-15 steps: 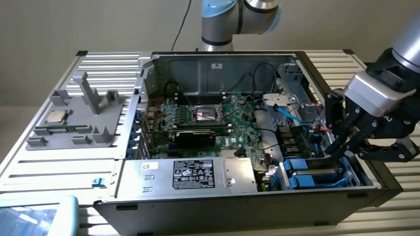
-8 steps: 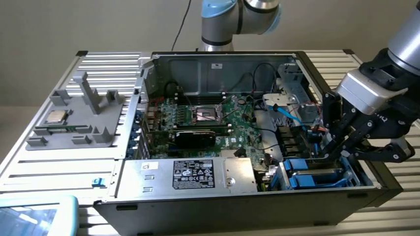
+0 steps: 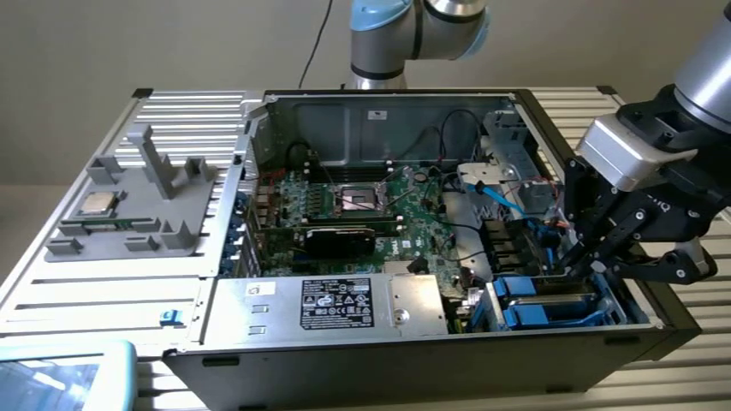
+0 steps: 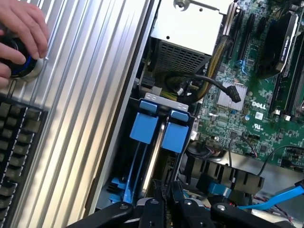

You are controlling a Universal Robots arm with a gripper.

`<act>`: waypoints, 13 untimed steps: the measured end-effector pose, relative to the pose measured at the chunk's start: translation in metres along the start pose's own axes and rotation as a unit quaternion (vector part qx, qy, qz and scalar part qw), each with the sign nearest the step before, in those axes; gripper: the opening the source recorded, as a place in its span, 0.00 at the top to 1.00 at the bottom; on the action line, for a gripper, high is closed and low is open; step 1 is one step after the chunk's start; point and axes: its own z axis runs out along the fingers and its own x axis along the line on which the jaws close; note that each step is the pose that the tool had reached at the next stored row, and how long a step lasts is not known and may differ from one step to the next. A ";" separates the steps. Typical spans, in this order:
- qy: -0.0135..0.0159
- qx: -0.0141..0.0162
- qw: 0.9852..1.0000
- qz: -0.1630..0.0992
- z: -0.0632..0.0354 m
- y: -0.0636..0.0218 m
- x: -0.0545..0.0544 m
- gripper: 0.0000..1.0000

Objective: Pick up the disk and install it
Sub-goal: 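Insert the first disk wire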

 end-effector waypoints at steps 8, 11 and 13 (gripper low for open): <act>0.000 0.000 1.000 0.005 0.0001 0.0000 0.000 0.84; 0.000 0.000 1.000 0.005 0.0001 0.0000 0.000 0.84; 0.000 0.000 1.000 0.005 0.0000 0.0000 0.000 0.84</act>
